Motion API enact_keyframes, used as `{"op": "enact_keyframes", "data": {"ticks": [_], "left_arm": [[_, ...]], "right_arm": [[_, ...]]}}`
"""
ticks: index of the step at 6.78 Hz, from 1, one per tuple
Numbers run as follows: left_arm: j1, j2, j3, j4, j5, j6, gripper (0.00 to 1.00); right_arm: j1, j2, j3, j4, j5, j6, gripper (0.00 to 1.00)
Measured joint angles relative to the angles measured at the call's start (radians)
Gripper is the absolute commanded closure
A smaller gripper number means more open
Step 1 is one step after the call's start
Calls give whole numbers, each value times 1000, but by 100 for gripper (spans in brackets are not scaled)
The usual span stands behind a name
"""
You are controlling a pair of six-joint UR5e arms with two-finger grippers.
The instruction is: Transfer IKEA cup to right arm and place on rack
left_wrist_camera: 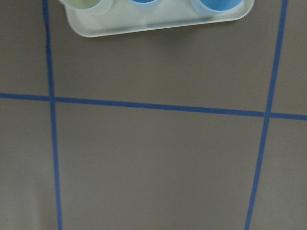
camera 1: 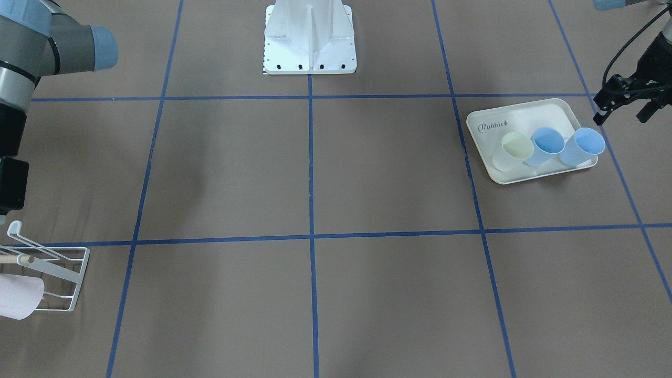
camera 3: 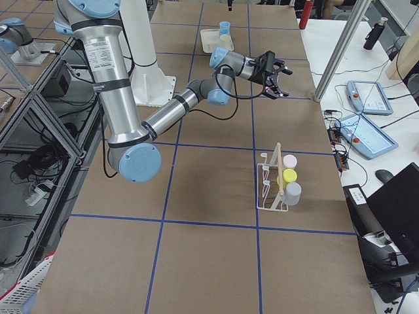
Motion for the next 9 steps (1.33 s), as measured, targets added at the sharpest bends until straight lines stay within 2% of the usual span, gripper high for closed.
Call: {"op": "enact_keyframes", "data": {"ticks": [1,3,5,9], "left_arm": [[-6,11,47,-26,-26,23,0],[-6,21,160,-200,-40,-76,0],[0,19,269,-351,-45,-151,0],[43,30,289,-380,-55,-184,0]], "right_arm": [[-6,19,26,-15,87,84,0],[-16,59,41,-18,204,221,0],[-29,81,43,-15,239,277,0],[-55,87,42,-13,243,286,0]]}}
